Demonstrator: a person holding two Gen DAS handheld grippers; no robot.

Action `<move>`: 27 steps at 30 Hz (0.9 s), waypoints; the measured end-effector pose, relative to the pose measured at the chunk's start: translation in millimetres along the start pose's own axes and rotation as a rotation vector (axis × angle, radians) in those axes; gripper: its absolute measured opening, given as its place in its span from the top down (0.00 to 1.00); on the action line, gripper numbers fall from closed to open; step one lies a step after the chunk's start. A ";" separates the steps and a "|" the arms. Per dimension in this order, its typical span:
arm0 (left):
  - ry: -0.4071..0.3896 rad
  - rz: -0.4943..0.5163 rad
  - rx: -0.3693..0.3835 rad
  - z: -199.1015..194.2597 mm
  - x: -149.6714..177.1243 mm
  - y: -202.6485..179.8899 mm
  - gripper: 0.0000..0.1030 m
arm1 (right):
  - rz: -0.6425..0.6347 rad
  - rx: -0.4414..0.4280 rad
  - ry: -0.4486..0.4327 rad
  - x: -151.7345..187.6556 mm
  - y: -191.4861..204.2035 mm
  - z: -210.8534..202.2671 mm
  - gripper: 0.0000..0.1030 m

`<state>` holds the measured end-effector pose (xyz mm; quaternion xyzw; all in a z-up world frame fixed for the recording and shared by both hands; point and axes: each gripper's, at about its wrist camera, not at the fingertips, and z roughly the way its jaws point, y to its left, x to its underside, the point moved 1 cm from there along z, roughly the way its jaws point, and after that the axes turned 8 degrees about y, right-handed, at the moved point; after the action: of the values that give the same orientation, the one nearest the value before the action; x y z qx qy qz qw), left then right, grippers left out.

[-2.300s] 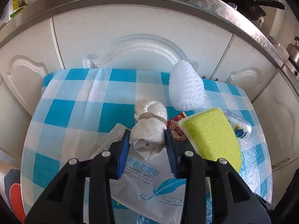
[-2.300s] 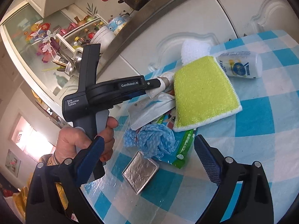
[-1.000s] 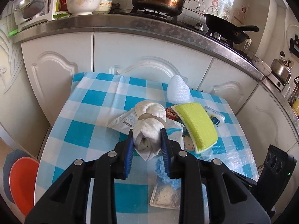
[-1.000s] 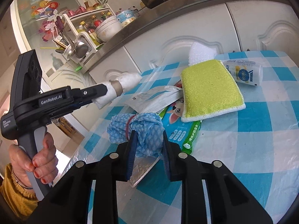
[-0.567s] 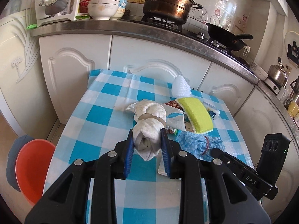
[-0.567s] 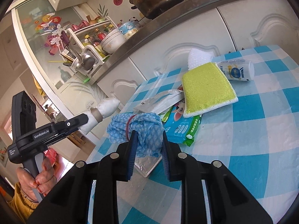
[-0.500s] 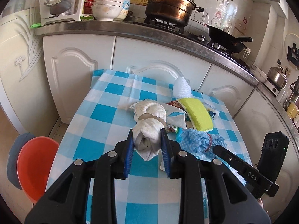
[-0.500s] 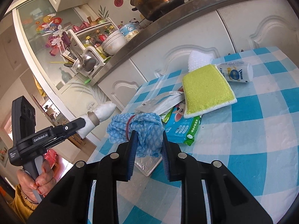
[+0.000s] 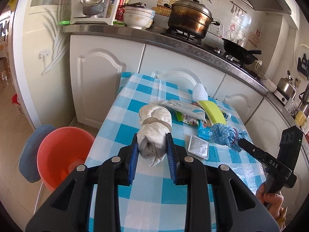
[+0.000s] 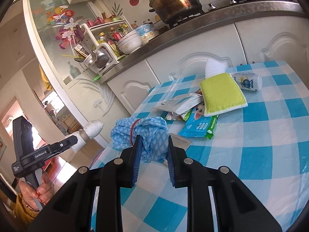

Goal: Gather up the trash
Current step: 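Carry both cloth bundles to the orange bucket and release them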

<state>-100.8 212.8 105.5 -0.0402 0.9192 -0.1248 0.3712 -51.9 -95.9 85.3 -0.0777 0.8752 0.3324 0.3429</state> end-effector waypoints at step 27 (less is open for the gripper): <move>0.027 -0.318 -0.136 2.3 38.9 185.7 0.72 | -0.391 -0.058 0.332 0.1 201.8 143.7 0.75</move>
<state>-123.7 385.2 29.6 -0.2082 0.9125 -0.1199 0.3311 -46.6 150.1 113.7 -0.3088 0.8778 0.2674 0.2501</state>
